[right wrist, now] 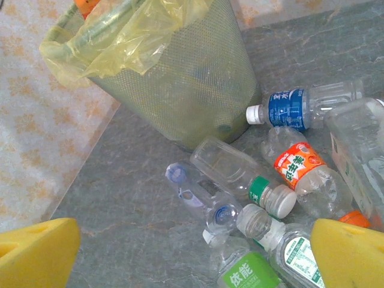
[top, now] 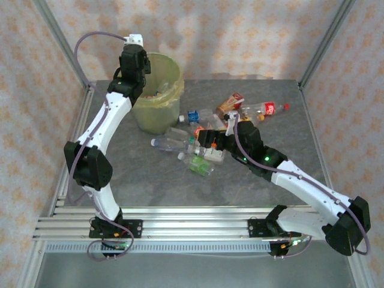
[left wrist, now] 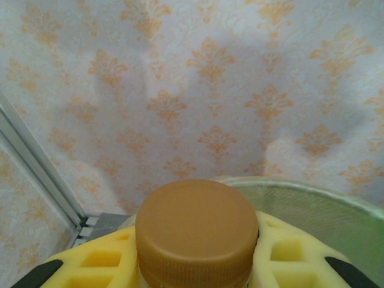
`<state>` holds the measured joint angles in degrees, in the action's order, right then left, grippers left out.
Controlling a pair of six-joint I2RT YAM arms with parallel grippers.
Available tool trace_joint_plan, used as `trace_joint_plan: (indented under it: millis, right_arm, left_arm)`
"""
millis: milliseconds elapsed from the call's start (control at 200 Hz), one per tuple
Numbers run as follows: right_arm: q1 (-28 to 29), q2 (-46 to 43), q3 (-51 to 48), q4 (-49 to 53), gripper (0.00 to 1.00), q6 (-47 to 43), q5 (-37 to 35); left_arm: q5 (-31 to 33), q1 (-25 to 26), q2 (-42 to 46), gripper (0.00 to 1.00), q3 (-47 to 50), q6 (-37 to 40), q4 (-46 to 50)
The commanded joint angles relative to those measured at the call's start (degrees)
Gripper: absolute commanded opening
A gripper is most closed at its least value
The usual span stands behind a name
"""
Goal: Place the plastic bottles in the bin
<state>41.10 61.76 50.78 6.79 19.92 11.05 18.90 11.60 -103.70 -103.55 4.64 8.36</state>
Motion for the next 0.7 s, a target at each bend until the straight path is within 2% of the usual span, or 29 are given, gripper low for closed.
trace_joint_plan:
  millis: [0,65,245,460,696]
  right_arm:
    - [0.0,-1.0,-0.6,1.3,0.99,0.4,-1.7]
    - [0.0,-1.1,-0.6,1.6,0.99,0.4,-1.8]
    - [0.0,-0.9,-0.8,2.0,0.99,0.3,-2.1]
    - [0.0,-0.6,-0.6,2.1,0.99,-0.1,-1.8]
    - [0.0,-0.6,-0.6,2.1,0.99,-0.2,-2.0]
  left_arm:
    - [3.9,-0.9,-1.0,0.35,2.0,0.5,-5.0]
    - [4.7,-1.2,-1.7,0.36,2.9,0.2,-6.1]
    - [6.0,-1.6,-3.5,0.46,3.4,-0.7,-6.4]
    - [6.3,-1.6,-3.7,0.77,3.7,-1.8,-5.6]
    - [4.6,-1.6,-1.5,0.80,3.9,-3.3,-4.7]
